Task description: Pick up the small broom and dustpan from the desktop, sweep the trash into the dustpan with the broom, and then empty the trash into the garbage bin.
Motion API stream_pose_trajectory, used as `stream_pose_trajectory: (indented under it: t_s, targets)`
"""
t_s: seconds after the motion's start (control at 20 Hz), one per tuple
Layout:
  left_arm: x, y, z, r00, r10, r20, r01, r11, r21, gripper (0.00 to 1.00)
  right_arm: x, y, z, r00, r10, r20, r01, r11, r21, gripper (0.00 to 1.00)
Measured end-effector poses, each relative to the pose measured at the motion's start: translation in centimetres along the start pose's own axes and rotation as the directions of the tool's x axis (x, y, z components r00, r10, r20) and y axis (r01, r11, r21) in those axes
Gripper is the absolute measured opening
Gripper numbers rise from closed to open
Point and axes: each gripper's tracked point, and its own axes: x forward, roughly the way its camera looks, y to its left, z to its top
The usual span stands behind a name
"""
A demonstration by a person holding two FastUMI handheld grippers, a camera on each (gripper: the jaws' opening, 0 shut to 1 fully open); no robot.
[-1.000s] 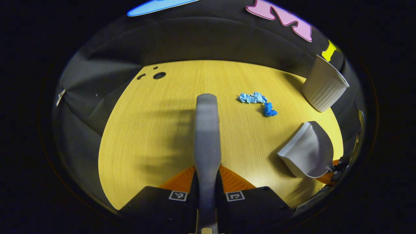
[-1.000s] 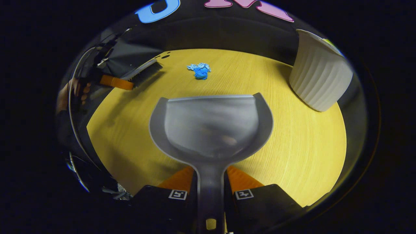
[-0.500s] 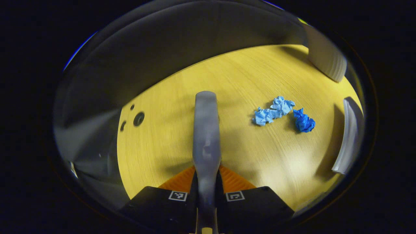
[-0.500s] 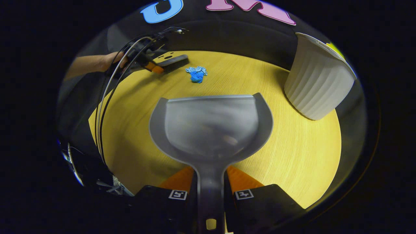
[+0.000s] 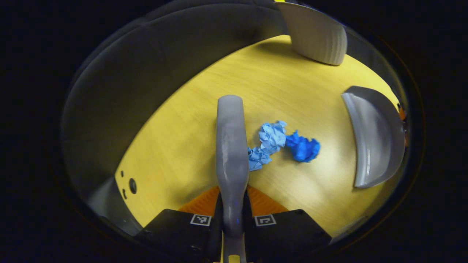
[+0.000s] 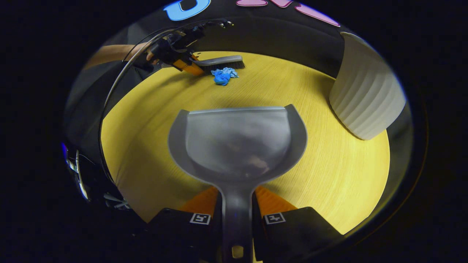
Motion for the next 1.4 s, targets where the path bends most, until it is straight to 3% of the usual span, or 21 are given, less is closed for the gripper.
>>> stream_pose_trajectory:
  t_s: [0.15,0.3,0.45,0.6,0.8,1.0,1.05,1.15,1.2,1.4]
  targets:
    - [-1.2,-5.1,0.4,0.994,-0.112,-0.011,0.113,0.990,0.086,0.29,0.1,0.0,-0.2,1.000,0.002,0.002,-0.002,1.000,-0.010,0.38]
    - [-2.2,-10.6,0.2,0.970,-0.240,-0.042,0.244,0.964,0.107,0.28,0.3,-0.1,-0.3,1.000,0.008,0.010,-0.008,1.000,-0.013,0.38]
    - [-3.0,-12.6,0.6,0.963,-0.266,-0.048,0.269,0.959,0.088,0.29,0.4,-0.2,-0.3,1.000,0.013,0.016,-0.013,1.000,-0.016,0.38]
    - [-4.7,-15.6,0.7,0.937,-0.335,-0.098,0.342,0.938,0.061,0.29,0.6,-0.2,-0.2,1.000,0.012,0.024,-0.012,1.000,-0.009,0.38]
    - [-6.4,-17.7,2.1,0.927,-0.372,-0.052,0.371,0.928,-0.022,0.31,0.5,-0.2,-0.2,0.999,0.008,0.031,-0.009,1.000,0.012,0.39]
    - [-7.8,-17.4,3.2,0.944,-0.320,0.076,0.328,0.934,-0.140,0.28,0.6,-0.9,0.1,0.999,-0.017,0.050,0.015,0.999,0.043,0.38]
    - [-8.6,-17.5,3.1,0.941,-0.316,0.120,0.334,0.924,-0.187,0.31,0.5,-1.3,0.1,0.998,-0.032,0.054,0.029,0.998,0.056,0.38]
    - [-9.9,-17.4,2.2,0.935,-0.288,0.207,0.336,0.905,-0.261,0.26,-0.1,-1.2,0.4,0.996,-0.049,0.069,0.042,0.994,0.101,0.38]
    - [-10.2,-17.1,1.6,0.933,-0.262,0.246,0.328,0.901,-0.285,0.31,-0.4,-1.0,0.4,0.995,-0.065,0.080,0.056,0.992,0.115,0.38]
    - [-11.7,-15.3,-1.8,0.926,-0.134,0.353,0.270,0.889,-0.371,0.29,-3.5,-1.2,1.0,0.986,-0.136,0.096,0.123,0.984,0.132,0.38]
